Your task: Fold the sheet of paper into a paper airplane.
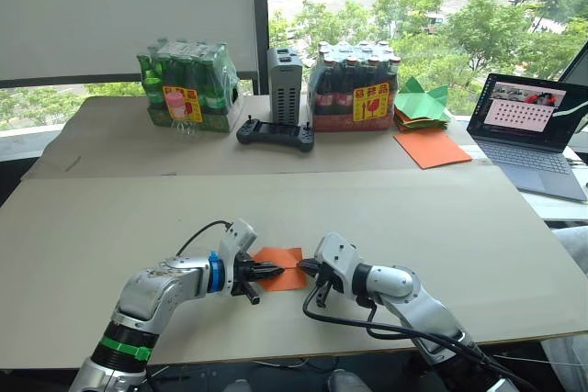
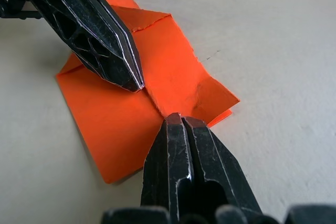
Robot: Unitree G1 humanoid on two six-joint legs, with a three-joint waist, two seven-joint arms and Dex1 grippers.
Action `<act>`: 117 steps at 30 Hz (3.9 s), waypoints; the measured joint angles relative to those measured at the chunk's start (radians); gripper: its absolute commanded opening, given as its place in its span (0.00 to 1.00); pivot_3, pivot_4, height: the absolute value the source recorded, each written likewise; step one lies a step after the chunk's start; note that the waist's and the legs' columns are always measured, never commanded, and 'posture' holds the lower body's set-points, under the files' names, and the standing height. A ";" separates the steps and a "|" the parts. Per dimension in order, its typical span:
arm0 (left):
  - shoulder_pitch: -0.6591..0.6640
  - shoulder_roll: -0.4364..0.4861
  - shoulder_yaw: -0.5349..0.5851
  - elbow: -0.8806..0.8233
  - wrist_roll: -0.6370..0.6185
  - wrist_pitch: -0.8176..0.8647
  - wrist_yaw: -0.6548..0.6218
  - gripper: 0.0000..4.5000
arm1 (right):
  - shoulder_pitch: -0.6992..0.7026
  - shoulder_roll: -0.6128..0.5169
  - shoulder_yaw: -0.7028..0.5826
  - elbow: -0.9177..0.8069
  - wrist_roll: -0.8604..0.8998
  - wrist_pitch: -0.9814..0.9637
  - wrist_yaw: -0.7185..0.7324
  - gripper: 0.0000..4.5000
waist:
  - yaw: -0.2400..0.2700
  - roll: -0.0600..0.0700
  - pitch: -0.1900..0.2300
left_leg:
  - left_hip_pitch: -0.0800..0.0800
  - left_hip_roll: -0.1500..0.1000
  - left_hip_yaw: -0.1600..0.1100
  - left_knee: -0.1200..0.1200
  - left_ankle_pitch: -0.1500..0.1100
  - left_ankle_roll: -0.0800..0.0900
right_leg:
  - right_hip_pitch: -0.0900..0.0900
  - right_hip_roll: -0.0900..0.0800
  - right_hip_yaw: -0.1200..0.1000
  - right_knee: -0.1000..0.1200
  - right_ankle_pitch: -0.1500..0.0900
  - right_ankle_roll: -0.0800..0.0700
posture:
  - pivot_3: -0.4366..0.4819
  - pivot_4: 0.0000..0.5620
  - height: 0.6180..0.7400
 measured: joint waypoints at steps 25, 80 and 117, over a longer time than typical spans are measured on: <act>0.042 0.003 0.178 0.048 -0.098 0.083 0.063 0.00 | -0.019 0.016 -0.004 0.026 -0.008 -0.004 0.027 0.01 | -0.002 0.000 0.000 | 0.000 0.000 0.000 -0.001 0.000 0.000 | 0.000 0.000 0.000 0.000 0.000 0.000 | 0.48 0.27 1.00; 0.174 0.153 0.455 -0.116 -0.418 0.158 0.006 0.00 | -0.068 0.105 -0.265 -0.016 0.348 0.252 -0.009 0.59 | 0.003 -0.001 0.003 | -0.016 -0.001 0.000 -0.002 0.001 -0.002 | -0.019 -0.001 0.000 0.003 0.005 -0.009 | 0.48 0.27 1.00; 0.201 0.153 0.448 -0.124 -0.415 0.151 0.076 0.00 | -0.156 0.193 -0.304 0.085 0.431 0.465 -0.087 0.59 | 0.002 -0.001 0.003 | -0.016 -0.001 0.000 -0.002 0.001 -0.002 | -0.019 -0.001 0.000 0.004 0.005 -0.009 | 0.48 0.27 1.00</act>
